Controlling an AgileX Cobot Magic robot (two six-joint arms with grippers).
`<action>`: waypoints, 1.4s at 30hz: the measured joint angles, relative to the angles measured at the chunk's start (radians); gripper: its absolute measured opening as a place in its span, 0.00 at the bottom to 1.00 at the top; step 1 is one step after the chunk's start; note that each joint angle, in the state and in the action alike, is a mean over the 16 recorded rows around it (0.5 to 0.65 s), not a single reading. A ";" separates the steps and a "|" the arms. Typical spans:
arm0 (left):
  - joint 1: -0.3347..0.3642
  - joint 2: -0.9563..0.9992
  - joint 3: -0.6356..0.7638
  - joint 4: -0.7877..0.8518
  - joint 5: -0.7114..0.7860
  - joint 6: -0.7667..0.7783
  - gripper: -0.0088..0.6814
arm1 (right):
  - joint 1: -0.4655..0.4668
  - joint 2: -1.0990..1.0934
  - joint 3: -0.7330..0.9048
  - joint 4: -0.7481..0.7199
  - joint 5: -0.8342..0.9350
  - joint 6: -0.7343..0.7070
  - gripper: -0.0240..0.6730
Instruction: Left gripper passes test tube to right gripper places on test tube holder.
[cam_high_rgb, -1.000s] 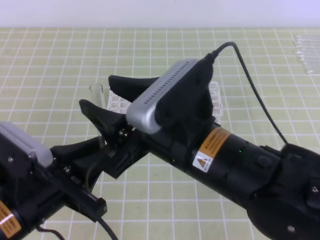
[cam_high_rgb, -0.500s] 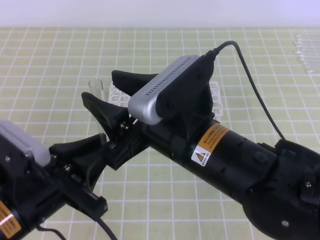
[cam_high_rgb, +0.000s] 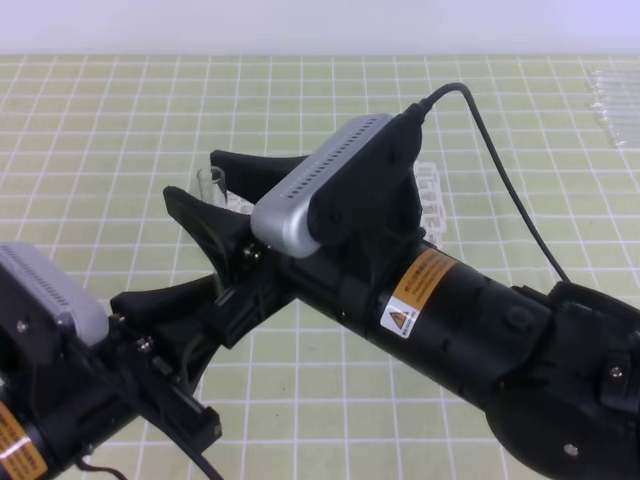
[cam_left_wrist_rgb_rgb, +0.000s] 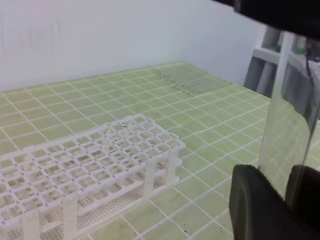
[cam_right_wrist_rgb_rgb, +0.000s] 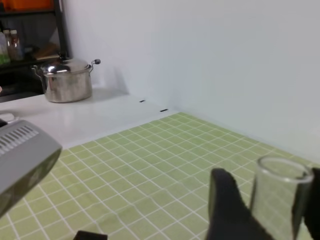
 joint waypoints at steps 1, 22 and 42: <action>0.000 0.000 0.000 0.002 -0.003 -0.001 0.05 | 0.000 0.000 0.000 -0.003 0.000 0.002 0.44; 0.000 0.001 0.000 0.008 0.000 -0.004 0.15 | 0.006 0.000 -0.002 -0.016 -0.005 0.019 0.17; 0.000 -0.125 0.000 0.010 0.122 -0.007 0.34 | -0.012 -0.030 -0.002 0.038 0.050 -0.061 0.16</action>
